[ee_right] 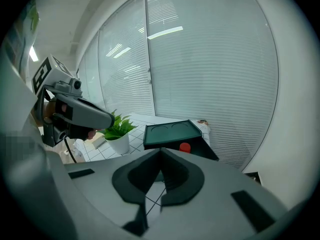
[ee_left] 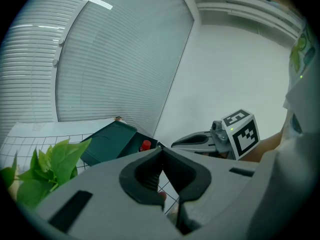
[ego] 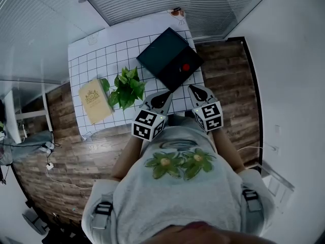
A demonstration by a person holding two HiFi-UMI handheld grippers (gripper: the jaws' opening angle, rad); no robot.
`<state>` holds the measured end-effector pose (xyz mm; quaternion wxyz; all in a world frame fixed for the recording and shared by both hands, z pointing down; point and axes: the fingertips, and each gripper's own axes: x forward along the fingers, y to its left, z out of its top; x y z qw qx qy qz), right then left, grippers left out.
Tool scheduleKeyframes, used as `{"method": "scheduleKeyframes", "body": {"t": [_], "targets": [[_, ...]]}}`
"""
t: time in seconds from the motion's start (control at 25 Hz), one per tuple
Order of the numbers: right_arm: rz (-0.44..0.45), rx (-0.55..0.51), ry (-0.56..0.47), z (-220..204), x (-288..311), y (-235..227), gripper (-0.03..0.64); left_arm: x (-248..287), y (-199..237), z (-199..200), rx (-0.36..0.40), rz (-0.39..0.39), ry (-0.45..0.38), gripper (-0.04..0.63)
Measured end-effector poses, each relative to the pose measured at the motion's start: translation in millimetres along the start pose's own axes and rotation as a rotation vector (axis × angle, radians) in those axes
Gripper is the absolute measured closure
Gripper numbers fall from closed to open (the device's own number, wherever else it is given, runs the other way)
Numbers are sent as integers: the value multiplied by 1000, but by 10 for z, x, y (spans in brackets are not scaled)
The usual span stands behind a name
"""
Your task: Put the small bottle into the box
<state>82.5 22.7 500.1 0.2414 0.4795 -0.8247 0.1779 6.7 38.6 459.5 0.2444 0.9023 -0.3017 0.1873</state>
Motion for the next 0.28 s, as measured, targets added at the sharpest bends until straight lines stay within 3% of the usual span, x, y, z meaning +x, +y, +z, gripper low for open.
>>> {"method": "scheduleKeyframes", "body": {"t": [0.28], "targets": [[-16,-9,20,-77,-27,-30,609,19,-16,-95,4,10,33,588]]}}
